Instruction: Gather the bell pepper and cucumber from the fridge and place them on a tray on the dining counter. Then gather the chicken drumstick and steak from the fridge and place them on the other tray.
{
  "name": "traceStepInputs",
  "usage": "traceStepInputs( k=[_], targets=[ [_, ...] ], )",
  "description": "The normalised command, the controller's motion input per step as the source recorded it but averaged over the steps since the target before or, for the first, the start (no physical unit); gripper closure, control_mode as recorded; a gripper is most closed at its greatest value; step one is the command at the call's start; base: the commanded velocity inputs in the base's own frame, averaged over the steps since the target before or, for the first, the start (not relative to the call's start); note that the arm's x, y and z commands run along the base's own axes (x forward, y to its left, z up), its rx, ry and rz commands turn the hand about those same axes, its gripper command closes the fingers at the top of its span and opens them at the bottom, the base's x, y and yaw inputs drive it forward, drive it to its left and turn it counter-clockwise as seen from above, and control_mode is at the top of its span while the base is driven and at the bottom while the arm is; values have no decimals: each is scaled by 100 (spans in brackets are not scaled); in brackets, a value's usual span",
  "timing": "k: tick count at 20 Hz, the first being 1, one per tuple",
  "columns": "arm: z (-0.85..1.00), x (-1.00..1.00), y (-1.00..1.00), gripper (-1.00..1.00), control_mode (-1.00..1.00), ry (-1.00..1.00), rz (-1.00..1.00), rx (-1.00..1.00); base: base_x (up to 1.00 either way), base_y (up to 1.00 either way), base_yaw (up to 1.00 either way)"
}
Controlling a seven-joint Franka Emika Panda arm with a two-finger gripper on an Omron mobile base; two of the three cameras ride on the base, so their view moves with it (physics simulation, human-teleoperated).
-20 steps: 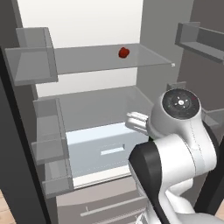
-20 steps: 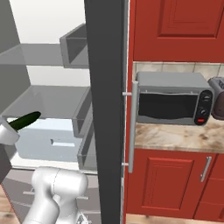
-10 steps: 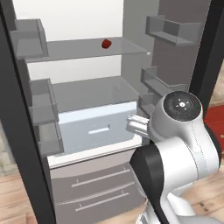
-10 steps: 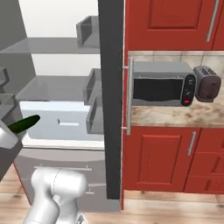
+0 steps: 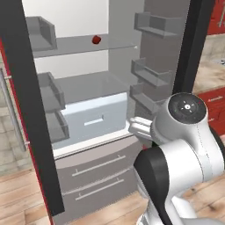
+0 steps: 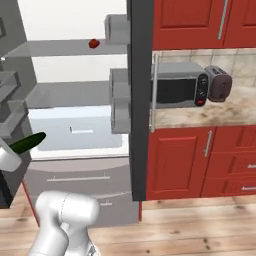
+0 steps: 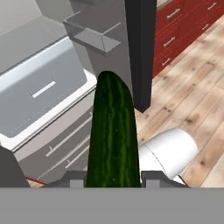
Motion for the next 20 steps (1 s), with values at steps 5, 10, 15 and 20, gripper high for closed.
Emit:
traceStepInputs(
  k=[5, 10, 15, 20],
  targets=[
    [0, 0, 0, 100, 100, 0, 0, 0, -50, 36, -37],
    [0, 0, 0, 100, 100, 0, 0, 0, -62, 12, -39],
    [0, 0, 0, 100, 100, 0, 0, 0, -73, 0, -40],
    [0, 0, 0, 100, 100, 0, 0, 0, -88, 0, -37]
  ],
)
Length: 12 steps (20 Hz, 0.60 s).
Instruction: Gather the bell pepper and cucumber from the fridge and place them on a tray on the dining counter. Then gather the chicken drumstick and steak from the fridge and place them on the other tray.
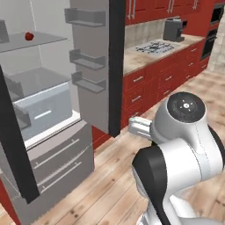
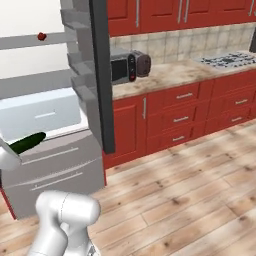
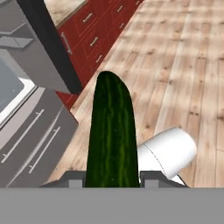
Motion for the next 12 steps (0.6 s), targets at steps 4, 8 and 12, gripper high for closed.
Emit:
traceStepInputs(
  k=[4, 8, 12],
  targets=[
    [0, 0, 0, 100, 100, 0, 0, 0, -97, 0, -28],
    [0, 0, 0, 100, 100, 0, 0, 0, -100, 0, -24],
    [0, 0, 0, 100, 100, 0, 0, 0, -99, 0, -23]
  ],
)
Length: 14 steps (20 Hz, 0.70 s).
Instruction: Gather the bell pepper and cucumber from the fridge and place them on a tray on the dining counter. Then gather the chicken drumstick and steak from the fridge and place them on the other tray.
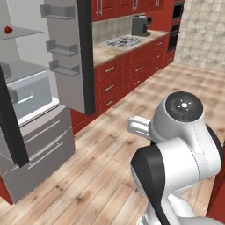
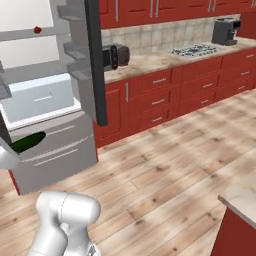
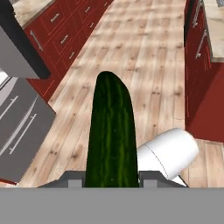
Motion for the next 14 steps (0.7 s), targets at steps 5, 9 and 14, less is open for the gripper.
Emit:
traceStepInputs(
  k=[5, 9, 14],
  targets=[
    [0, 0, 0, 100, 100, 0, 0, 0, -97, -15, -18],
    [0, 0, 0, 100, 100, 0, 0, 0, -56, -77, -7],
    [0, 0, 0, 100, 100, 0, 0, 0, -26, -100, 0]
  ],
)
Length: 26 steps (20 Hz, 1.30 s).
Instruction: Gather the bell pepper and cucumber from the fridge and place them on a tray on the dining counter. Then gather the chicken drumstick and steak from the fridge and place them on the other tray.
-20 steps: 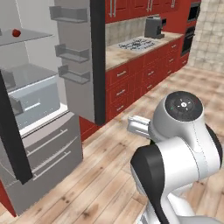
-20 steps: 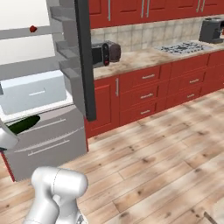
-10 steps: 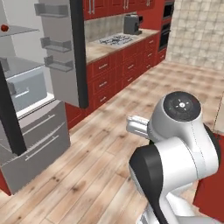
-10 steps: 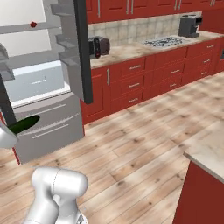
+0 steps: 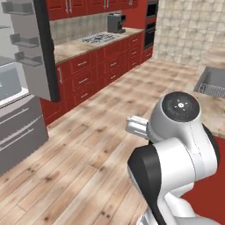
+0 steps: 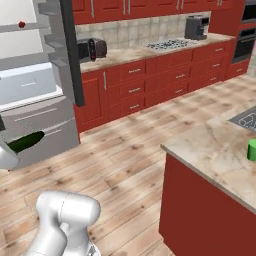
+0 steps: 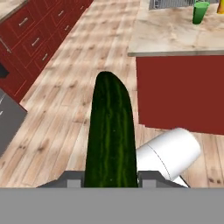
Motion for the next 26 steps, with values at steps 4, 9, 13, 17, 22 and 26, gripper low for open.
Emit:
traceStepInputs(
  k=[4, 9, 13, 17, 22, 26],
  targets=[
    [0, 0, 0, 100, 100, 0, 0, 0, -22, -100, 0],
    [0, 0, 0, 100, 100, 0, 0, 0, -25, -100, 0],
    [0, 0, 0, 100, 100, 0, 0, 0, -31, -100, 0],
    [0, 0, 0, 100, 100, 0, 0, 0, -35, -100, 0],
    [0, 0, 0, 100, 100, 0, 0, 0, -39, -100, 0],
    [0, 0, 0, 100, 100, 0, 0, 0, -40, -100, 0]
  ],
)
